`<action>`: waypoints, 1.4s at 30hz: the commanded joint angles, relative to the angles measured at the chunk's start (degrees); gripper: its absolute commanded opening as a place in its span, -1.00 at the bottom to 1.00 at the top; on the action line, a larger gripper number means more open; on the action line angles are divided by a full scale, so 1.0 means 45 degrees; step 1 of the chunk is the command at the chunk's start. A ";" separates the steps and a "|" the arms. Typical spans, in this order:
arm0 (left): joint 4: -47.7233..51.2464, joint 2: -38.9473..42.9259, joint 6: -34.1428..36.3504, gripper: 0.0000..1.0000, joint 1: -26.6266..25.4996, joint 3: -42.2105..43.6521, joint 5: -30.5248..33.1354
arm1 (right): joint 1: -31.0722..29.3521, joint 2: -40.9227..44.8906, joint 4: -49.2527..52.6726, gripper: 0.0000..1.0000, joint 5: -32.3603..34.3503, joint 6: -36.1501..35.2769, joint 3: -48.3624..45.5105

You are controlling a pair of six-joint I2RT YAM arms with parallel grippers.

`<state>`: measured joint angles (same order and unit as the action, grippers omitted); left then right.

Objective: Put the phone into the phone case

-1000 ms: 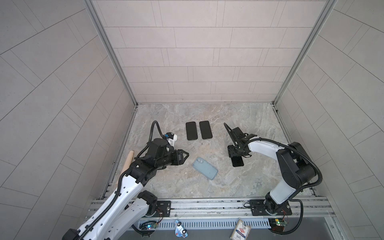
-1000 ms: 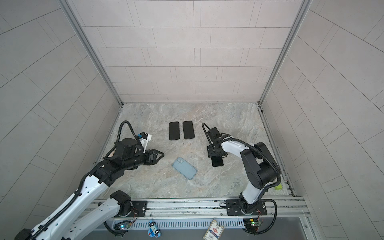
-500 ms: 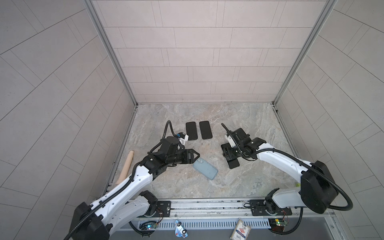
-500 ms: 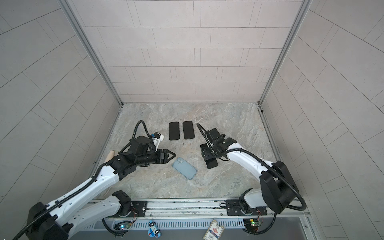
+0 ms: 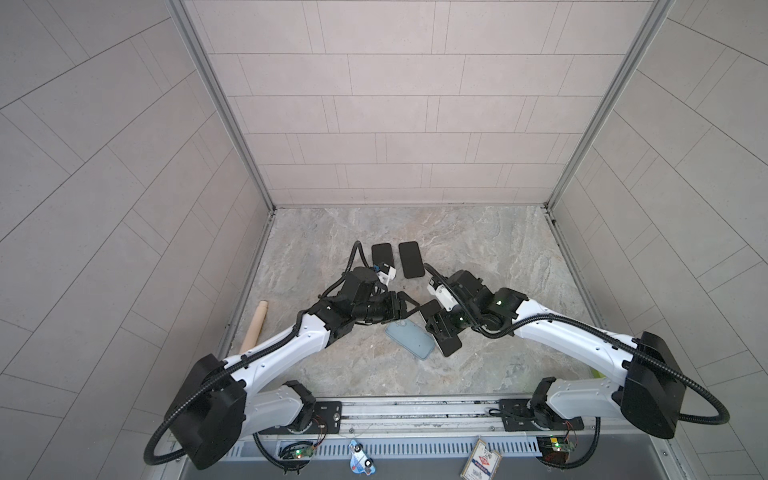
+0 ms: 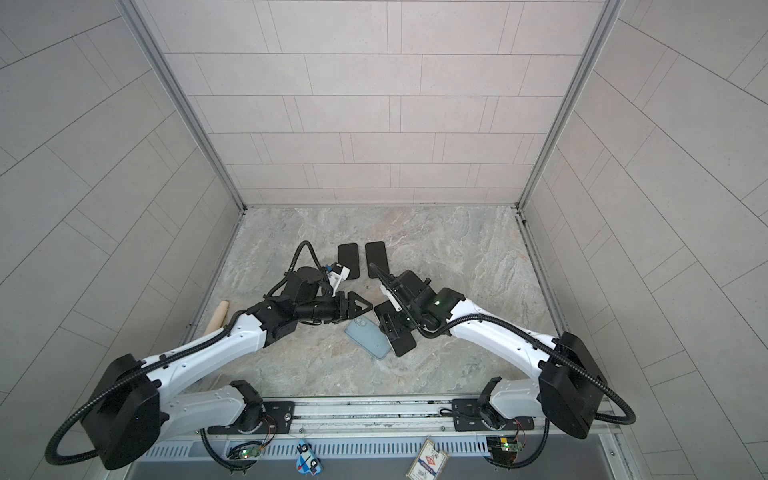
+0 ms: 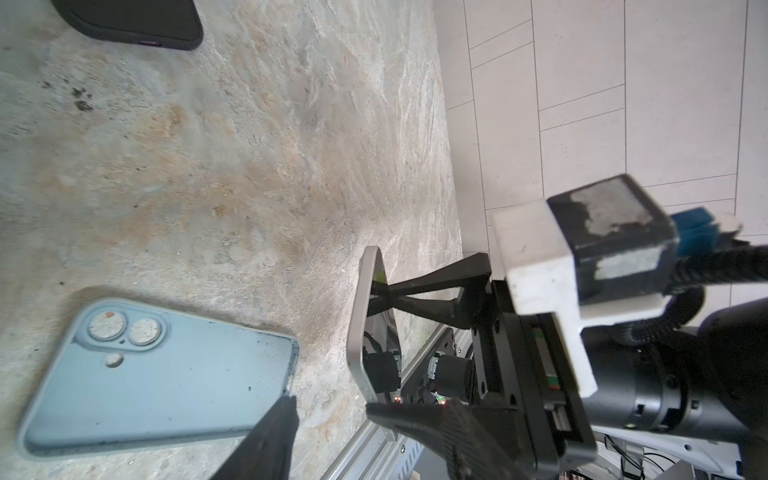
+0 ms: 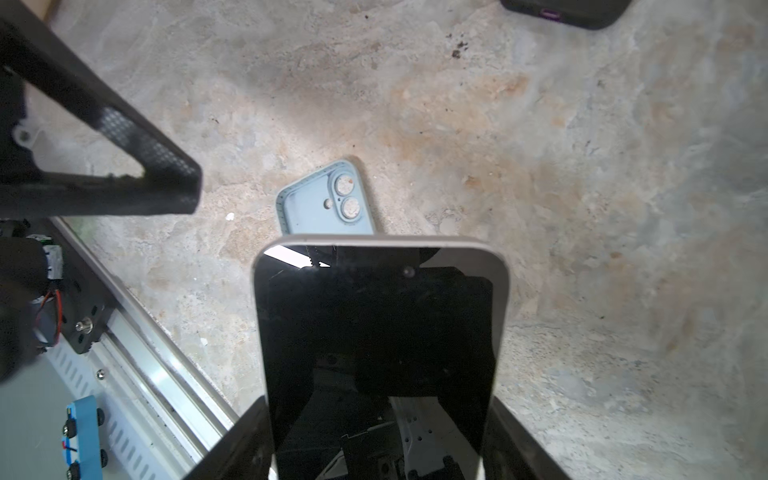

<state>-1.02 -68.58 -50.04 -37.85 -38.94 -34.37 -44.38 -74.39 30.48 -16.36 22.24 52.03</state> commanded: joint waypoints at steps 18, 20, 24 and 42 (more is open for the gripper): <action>-0.1309 -0.1097 -0.0945 -0.59 -0.0334 -0.0126 -0.0572 | -0.0255 0.0480 -0.0367 0.18 -0.0847 0.0040 0.0998; -0.1518 -0.1236 -0.1035 -0.66 -0.0324 -0.0136 -0.0717 | -0.0255 0.0408 -0.0404 0.18 -0.0857 0.0043 0.1054; -0.1916 -0.1125 -0.1183 -0.86 -0.0328 0.0054 -0.0720 | -0.0274 0.0423 -0.0367 0.39 -0.0827 0.0058 0.1115; -0.3037 0.1714 -0.1711 -1.00 0.2089 0.0714 0.0034 | 0.0077 0.3498 -0.2852 0.92 -0.0320 0.4092 -0.0565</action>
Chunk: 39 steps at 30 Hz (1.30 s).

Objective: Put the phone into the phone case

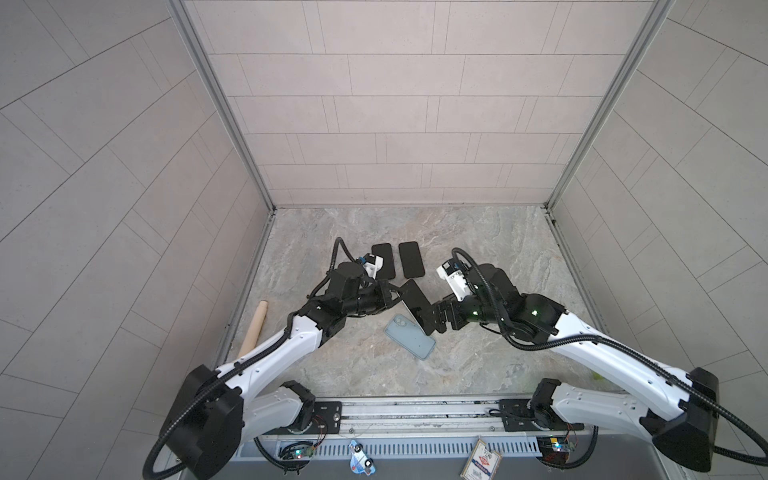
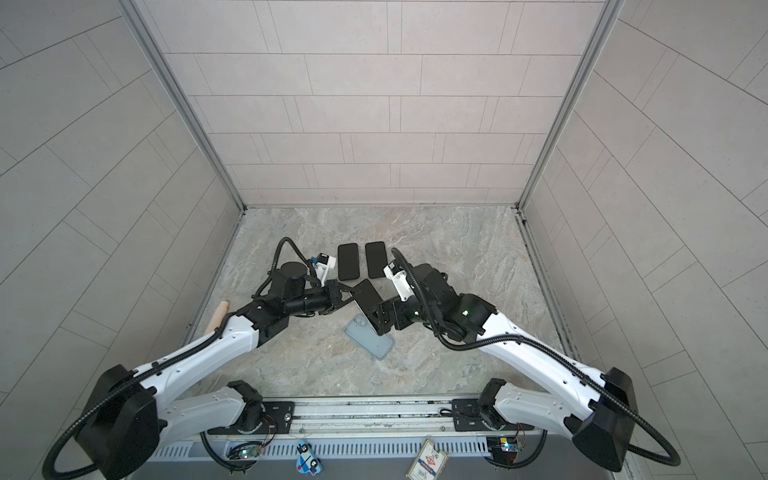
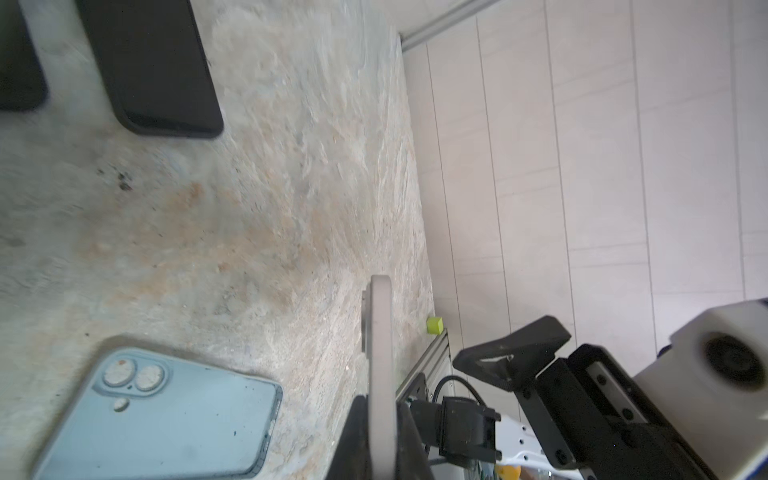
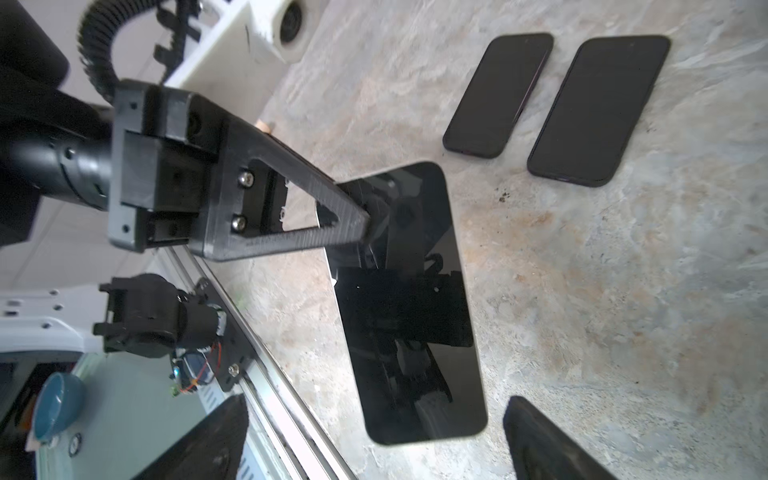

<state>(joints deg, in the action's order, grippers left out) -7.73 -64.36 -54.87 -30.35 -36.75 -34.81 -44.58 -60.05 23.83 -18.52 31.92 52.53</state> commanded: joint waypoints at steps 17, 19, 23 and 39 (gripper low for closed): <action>-0.9301 0.0788 -0.5149 -1.00 0.1026 0.2107 0.0626 | 0.0255 0.0382 -1.1194 0.39 -0.1109 0.9599 -0.4493; -0.9717 0.0584 -0.5419 -1.00 0.1021 0.2104 0.0571 | 0.0346 0.0480 -1.1507 0.31 -0.1096 0.9800 -0.4545; -0.9332 0.0701 -0.5275 -1.00 0.1020 0.1962 0.0521 | 0.0763 0.0830 -1.1487 0.25 -0.1079 0.9968 -0.4669; -0.9177 0.0869 -0.5536 -1.00 0.1021 0.1976 0.0489 | 0.1472 0.0111 -1.4248 -0.23 -0.1445 1.1784 -0.5014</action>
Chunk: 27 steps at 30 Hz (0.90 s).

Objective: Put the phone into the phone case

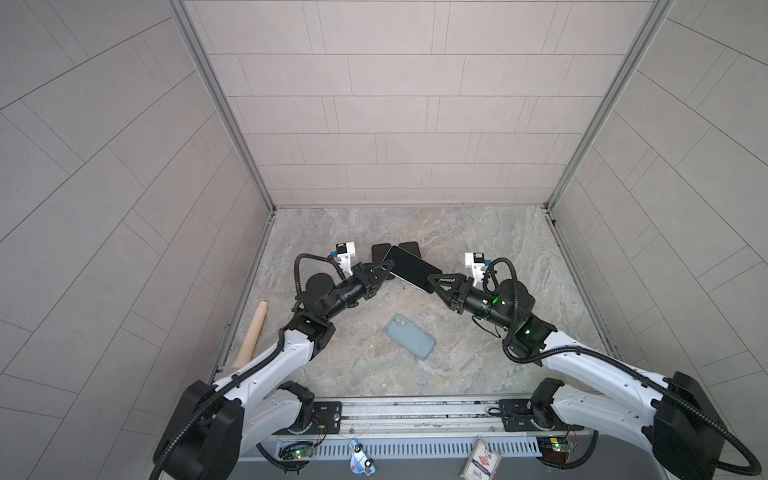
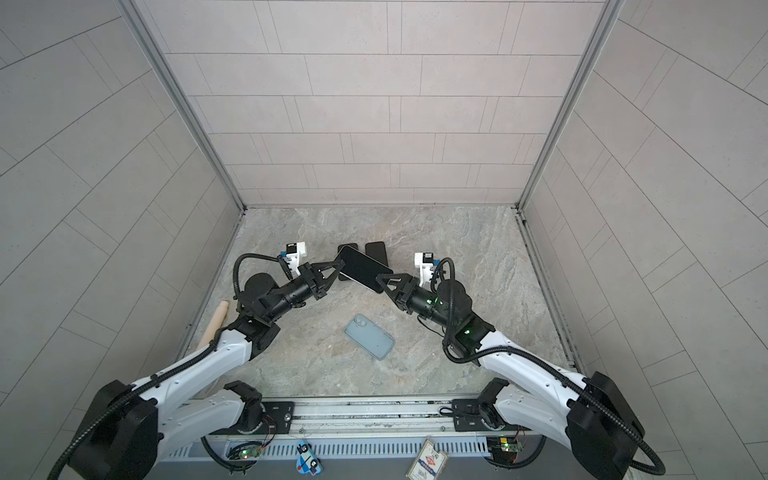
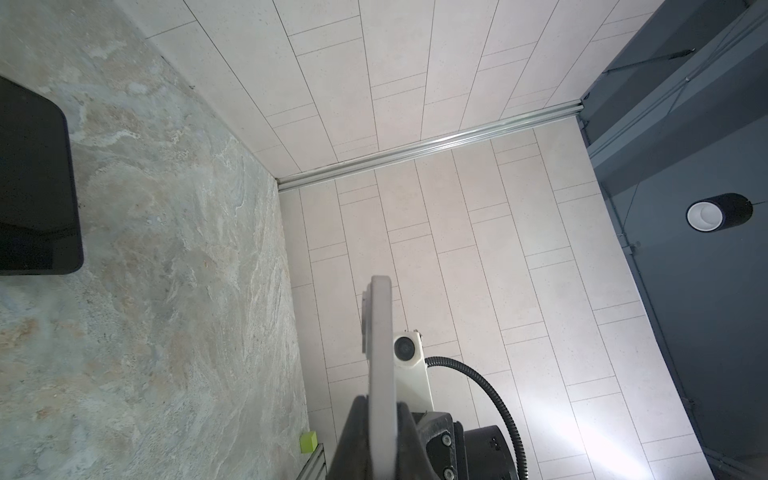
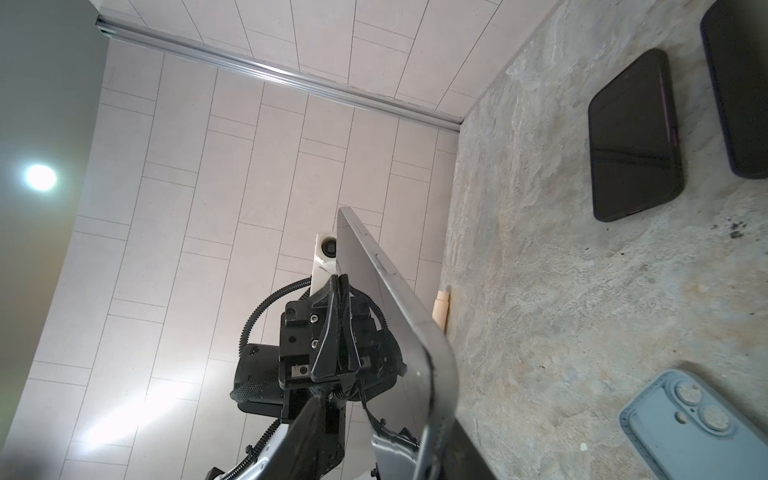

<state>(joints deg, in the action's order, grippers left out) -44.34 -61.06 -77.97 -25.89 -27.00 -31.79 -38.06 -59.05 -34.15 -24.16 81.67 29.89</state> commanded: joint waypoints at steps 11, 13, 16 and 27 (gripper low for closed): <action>-0.0957 0.0076 -0.0430 -1.00 0.0035 -0.0112 -0.0191 | 0.0031 -0.0017 -0.0885 -1.00 -0.0378 0.0328 0.0401; -0.0933 0.0078 -0.0445 -1.00 0.0031 -0.0112 -0.0200 | 0.0017 0.0141 -0.0599 -1.00 -0.0354 0.0164 0.0430; -0.0912 0.0089 -0.0427 -0.98 0.0031 -0.0059 -0.0154 | 0.0019 0.0308 -0.0438 -1.00 -0.0353 0.0092 0.0487; 0.8791 0.1494 0.4613 0.29 0.0031 -0.2013 0.0982 | 0.0038 0.2392 0.5329 -1.00 0.0593 -0.2742 0.2128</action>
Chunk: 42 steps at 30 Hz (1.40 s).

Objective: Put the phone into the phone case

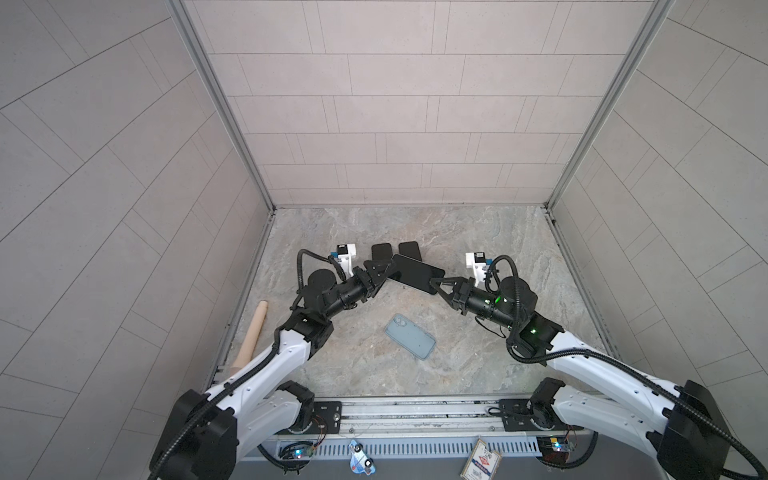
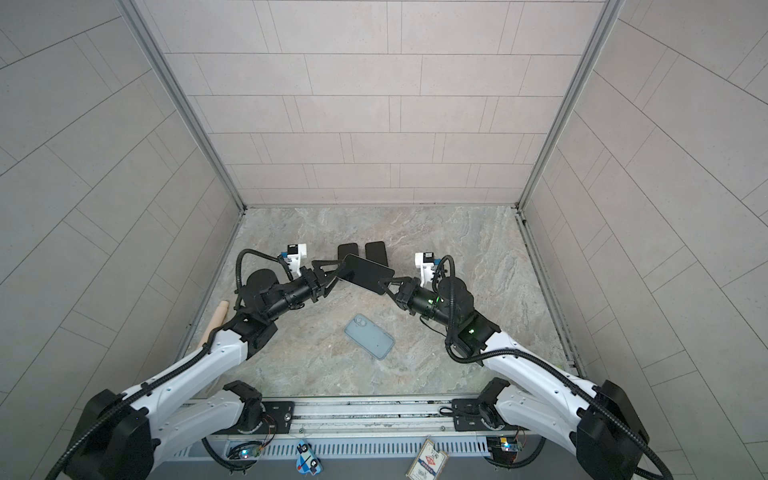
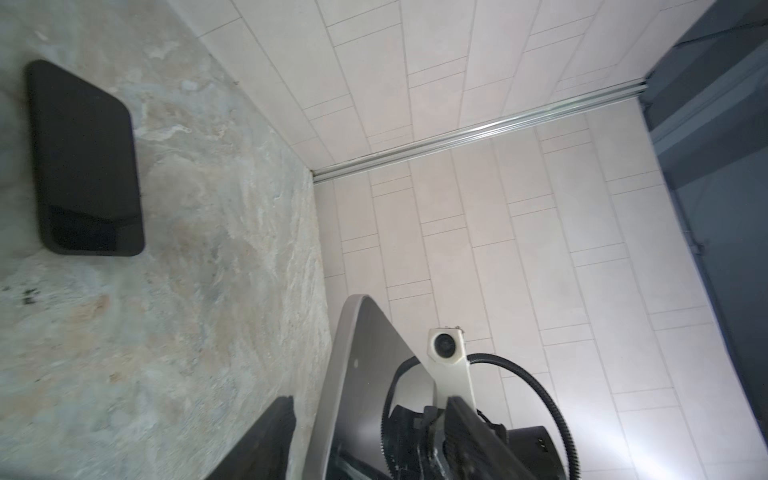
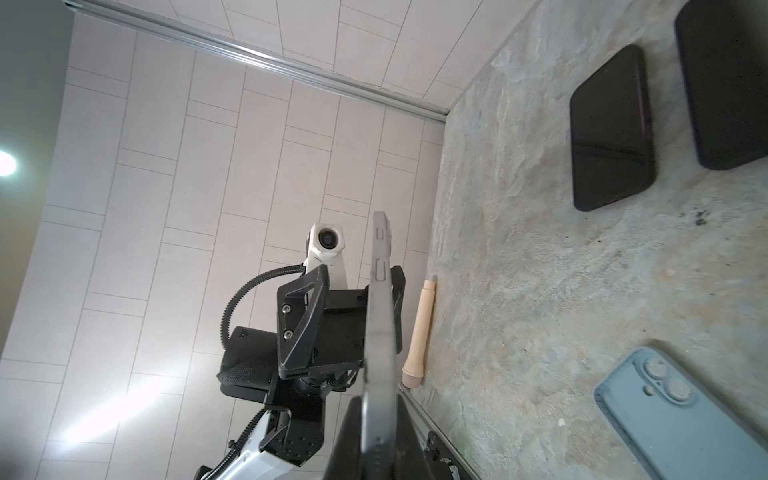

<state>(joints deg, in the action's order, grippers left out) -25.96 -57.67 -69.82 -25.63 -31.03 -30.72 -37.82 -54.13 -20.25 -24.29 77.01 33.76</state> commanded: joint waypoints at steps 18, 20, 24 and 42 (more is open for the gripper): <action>0.9031 -0.4966 0.7697 -0.22 -0.2820 -0.1619 0.5190 | 0.0093 0.6667 0.8904 -1.00 0.3488 -0.3563 0.0448; 0.9012 -0.5214 0.7853 -0.25 -0.3006 -0.1669 0.5411 | 0.0099 0.6861 0.9227 -1.00 0.3413 -0.3578 0.0463; 0.9066 -0.5786 0.8068 -0.25 -0.3252 -0.1924 0.5460 | 0.0093 0.7125 0.9417 -1.00 0.3307 -0.3586 -0.0070; 0.9381 -0.8257 0.8068 -0.78 -0.3689 -0.3668 0.5275 | 0.0104 0.9037 1.0887 -1.00 0.3370 -0.3512 -0.0561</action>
<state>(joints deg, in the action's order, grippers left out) 14.20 -93.45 -32.80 -41.93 -46.87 -7.46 -37.43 -15.57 29.12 -10.02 60.49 31.35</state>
